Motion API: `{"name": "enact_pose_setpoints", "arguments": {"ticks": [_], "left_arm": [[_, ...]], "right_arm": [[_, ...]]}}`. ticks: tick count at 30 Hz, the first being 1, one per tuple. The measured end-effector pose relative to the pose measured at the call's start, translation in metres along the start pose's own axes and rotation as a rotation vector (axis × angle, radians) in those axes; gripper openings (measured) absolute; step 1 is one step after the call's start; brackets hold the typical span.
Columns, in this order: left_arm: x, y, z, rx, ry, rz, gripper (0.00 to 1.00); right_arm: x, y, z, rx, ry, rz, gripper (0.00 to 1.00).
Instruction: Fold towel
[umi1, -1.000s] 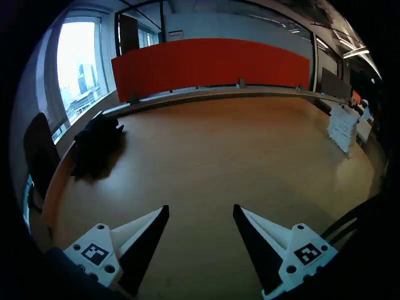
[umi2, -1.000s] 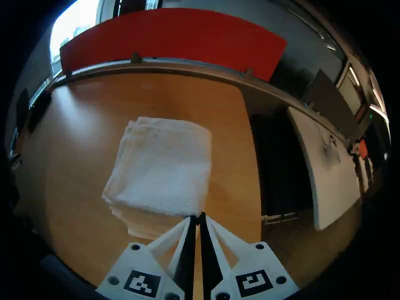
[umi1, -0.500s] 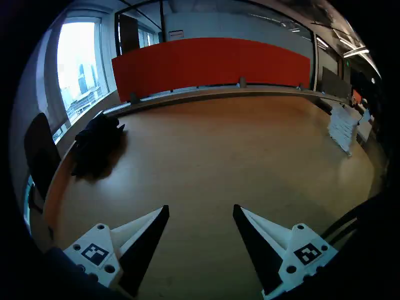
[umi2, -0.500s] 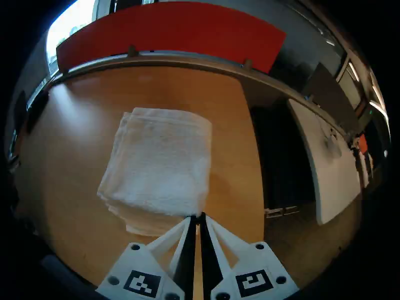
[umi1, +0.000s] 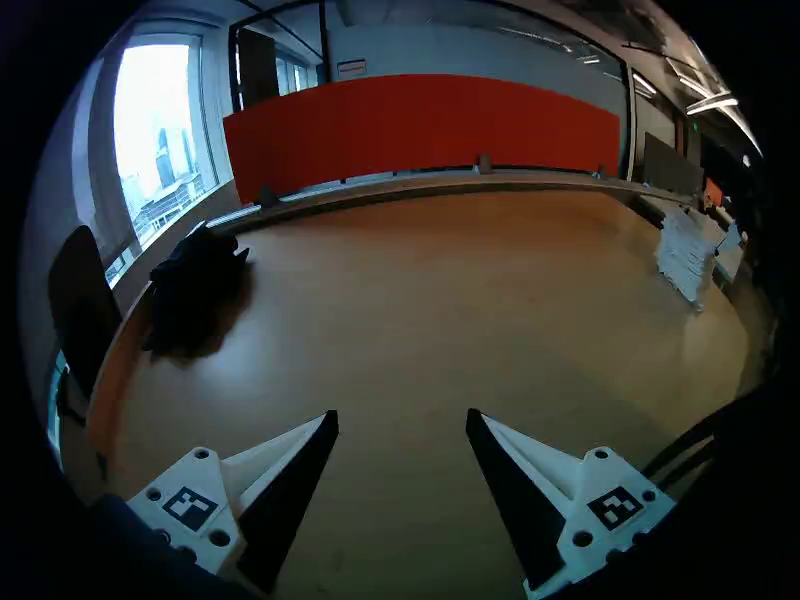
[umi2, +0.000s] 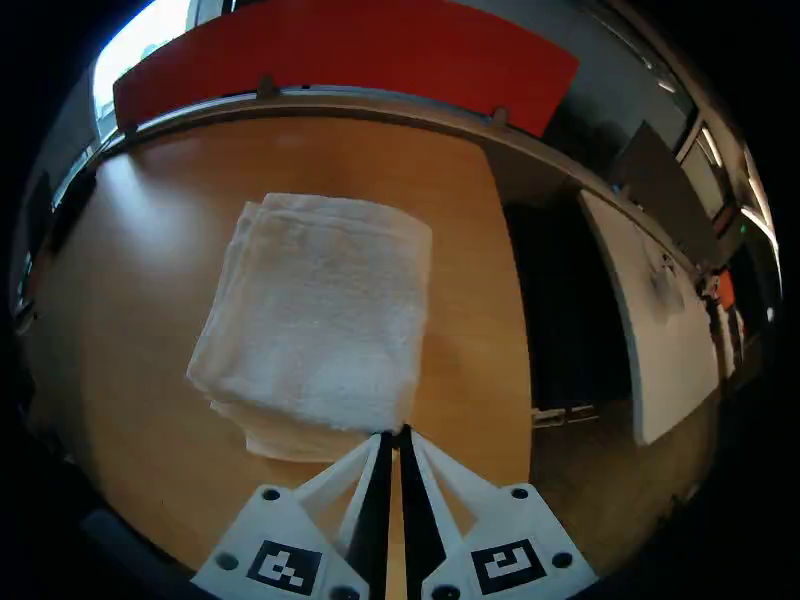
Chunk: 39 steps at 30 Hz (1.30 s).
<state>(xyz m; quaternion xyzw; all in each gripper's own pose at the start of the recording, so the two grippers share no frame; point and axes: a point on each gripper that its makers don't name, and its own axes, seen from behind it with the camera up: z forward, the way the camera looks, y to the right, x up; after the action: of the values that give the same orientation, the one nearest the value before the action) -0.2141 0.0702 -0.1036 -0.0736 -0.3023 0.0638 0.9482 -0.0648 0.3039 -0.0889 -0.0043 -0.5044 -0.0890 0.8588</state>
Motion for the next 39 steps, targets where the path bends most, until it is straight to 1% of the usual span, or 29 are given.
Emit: {"name": "enact_pose_setpoints", "arguments": {"ticks": [5, 15, 19, 21, 27, 28, 29, 31, 33, 35, 39], "left_arm": [[-0.001, 0.001, 0.000, 0.000, -0.001, 0.002, 0.95], [-0.001, 0.002, 0.000, -0.001, -0.005, 0.007, 0.95], [0.000, 0.002, 0.000, 0.002, -0.004, 0.006, 0.95], [0.000, 0.001, 0.001, 0.003, -0.004, 0.004, 0.95], [0.002, 0.001, 0.003, 0.003, -0.002, 0.004, 0.95], [0.002, 0.001, 0.003, 0.002, -0.002, 0.004, 0.95], [0.002, 0.002, 0.003, 0.002, -0.002, 0.005, 0.95], [0.002, 0.002, 0.004, 0.001, -0.002, 0.004, 0.95], [0.003, 0.002, 0.004, 0.001, -0.001, 0.004, 0.95], [0.003, 0.002, 0.005, 0.001, -0.001, 0.003, 0.95], [0.004, 0.002, 0.005, 0.002, 0.001, 0.000, 0.95]], "right_arm": [[-0.002, 0.000, 0.002, 0.000, -0.005, 0.011, 0.06], [-0.007, -0.002, 0.008, -0.003, -0.014, 0.011, 0.06], [-0.005, -0.001, 0.007, -0.005, -0.002, 0.015, 0.08], [-0.003, 0.000, 0.006, -0.007, 0.007, 0.016, 0.11], [0.001, 0.002, 0.001, -0.018, 0.037, 0.013, 0.46], [0.001, 0.003, 0.000, -0.022, 0.040, 0.013, 0.56], [0.001, 0.004, -0.001, -0.027, 0.044, 0.013, 0.68], [0.001, 0.005, -0.003, -0.032, 0.049, 0.013, 0.74], [0.001, 0.006, -0.005, -0.036, 0.053, 0.013, 0.84], [0.001, 0.007, -0.007, -0.037, 0.055, 0.014, 0.91], [0.003, 0.005, -0.011, -0.033, 0.070, 0.017, 0.92]]}}
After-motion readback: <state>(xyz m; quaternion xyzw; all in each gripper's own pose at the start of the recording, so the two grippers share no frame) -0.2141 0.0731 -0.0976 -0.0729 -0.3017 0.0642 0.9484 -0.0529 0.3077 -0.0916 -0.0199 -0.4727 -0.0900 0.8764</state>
